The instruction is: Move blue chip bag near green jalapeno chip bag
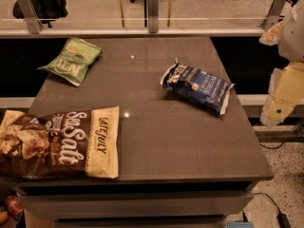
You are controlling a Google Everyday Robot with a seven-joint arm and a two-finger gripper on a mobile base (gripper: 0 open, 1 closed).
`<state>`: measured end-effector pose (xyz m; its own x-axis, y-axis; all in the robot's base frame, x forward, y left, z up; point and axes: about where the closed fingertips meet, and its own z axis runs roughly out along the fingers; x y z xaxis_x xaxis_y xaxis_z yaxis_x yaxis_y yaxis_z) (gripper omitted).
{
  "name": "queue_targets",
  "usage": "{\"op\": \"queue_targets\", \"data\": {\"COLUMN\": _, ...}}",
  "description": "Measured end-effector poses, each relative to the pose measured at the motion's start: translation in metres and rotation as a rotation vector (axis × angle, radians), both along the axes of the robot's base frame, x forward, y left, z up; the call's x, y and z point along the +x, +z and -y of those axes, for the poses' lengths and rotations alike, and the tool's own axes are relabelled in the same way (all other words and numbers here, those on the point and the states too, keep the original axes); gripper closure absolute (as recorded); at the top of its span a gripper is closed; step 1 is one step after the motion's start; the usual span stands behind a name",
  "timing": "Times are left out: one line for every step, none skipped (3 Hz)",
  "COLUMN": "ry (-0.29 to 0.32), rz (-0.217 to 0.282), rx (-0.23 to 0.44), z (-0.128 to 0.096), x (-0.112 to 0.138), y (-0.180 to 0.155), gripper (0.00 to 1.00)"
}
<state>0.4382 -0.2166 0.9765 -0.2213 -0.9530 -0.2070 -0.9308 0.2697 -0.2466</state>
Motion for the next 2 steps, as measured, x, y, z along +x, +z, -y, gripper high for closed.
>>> {"op": "queue_targets", "data": {"ry": -0.003, "rz": 0.005, "rx": 0.003, "z": 0.0001, "x": 0.0002, "y": 0.001, "gripper": 0.0}}
{"op": "queue_targets", "data": {"ry": -0.027, "rz": -0.008, "rx": 0.028, "z": -0.0046, "x": 0.0061, "y": -0.0044, "gripper": 0.0}}
